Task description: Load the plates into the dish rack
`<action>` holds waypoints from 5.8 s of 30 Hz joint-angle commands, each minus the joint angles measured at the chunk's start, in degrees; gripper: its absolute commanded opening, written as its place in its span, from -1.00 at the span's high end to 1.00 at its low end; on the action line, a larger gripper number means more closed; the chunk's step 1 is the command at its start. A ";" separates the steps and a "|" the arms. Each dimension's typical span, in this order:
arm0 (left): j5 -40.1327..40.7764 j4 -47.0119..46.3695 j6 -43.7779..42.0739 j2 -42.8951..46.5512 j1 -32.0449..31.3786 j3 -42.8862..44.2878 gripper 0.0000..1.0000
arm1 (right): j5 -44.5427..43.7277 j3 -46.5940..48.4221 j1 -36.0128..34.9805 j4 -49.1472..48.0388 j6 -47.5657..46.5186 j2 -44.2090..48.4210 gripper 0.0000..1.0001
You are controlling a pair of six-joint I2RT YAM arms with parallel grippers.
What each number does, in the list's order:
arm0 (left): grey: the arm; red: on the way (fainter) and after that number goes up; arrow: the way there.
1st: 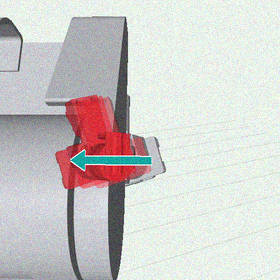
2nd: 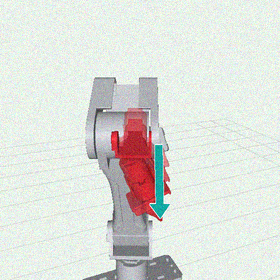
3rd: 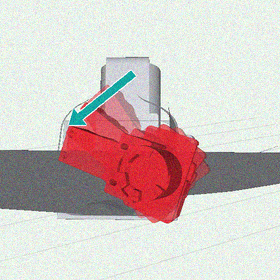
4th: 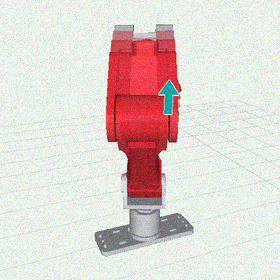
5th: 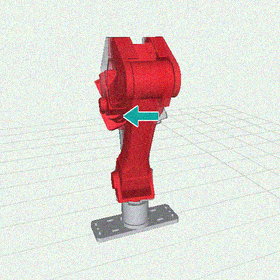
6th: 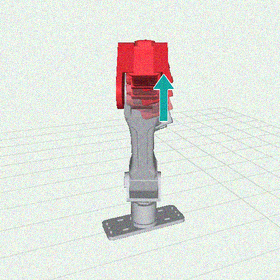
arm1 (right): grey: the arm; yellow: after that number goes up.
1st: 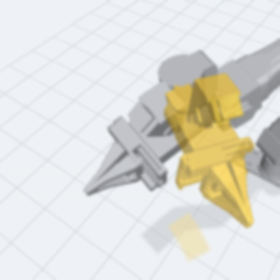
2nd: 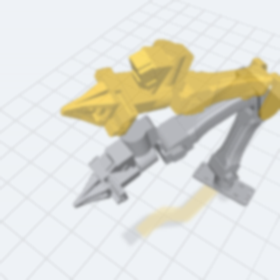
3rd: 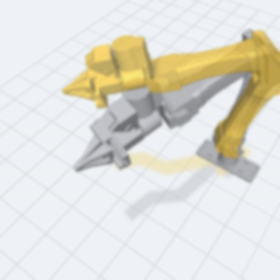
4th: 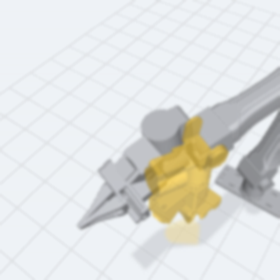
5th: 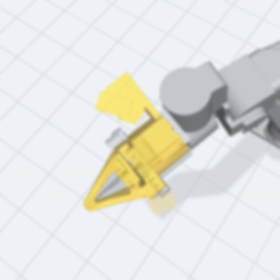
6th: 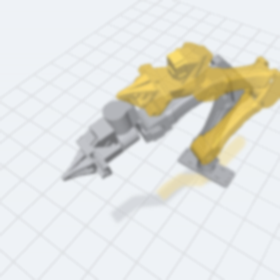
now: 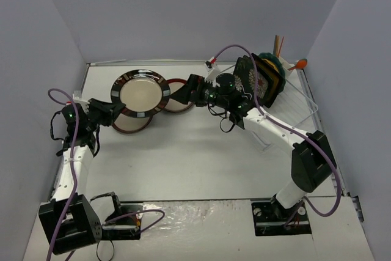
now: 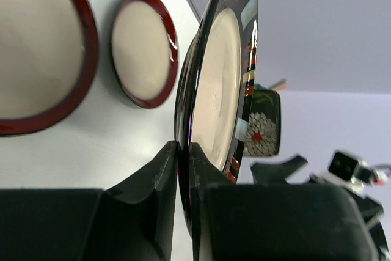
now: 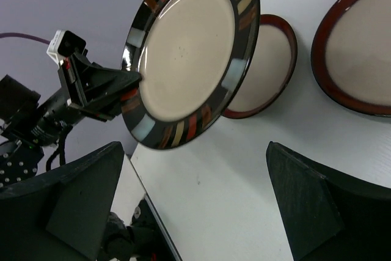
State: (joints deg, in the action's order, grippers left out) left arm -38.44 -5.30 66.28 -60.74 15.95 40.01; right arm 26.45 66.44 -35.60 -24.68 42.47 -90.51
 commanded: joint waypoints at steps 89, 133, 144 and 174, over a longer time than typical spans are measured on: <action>32.20 33.16 -44.13 -4.04 -7.95 9.38 -0.94 | -23.32 14.03 22.46 16.77 -77.27 0.94 1.00; 25.04 17.65 -26.59 -25.05 -4.36 14.63 -0.92 | -5.24 -9.63 23.85 0.94 -28.87 30.36 -1.00; 24.11 13.92 -23.39 -35.59 -3.25 16.06 -0.64 | -0.16 -17.53 23.47 1.52 -23.97 35.97 -1.00; 18.25 23.16 -16.95 -17.34 -3.49 2.94 1.00 | -9.42 -23.54 -2.49 -13.83 -2.54 17.39 -1.00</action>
State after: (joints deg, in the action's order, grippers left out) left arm -15.44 13.81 47.70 -85.32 12.88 43.85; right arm 20.38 43.38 -34.06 -28.65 30.65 -67.57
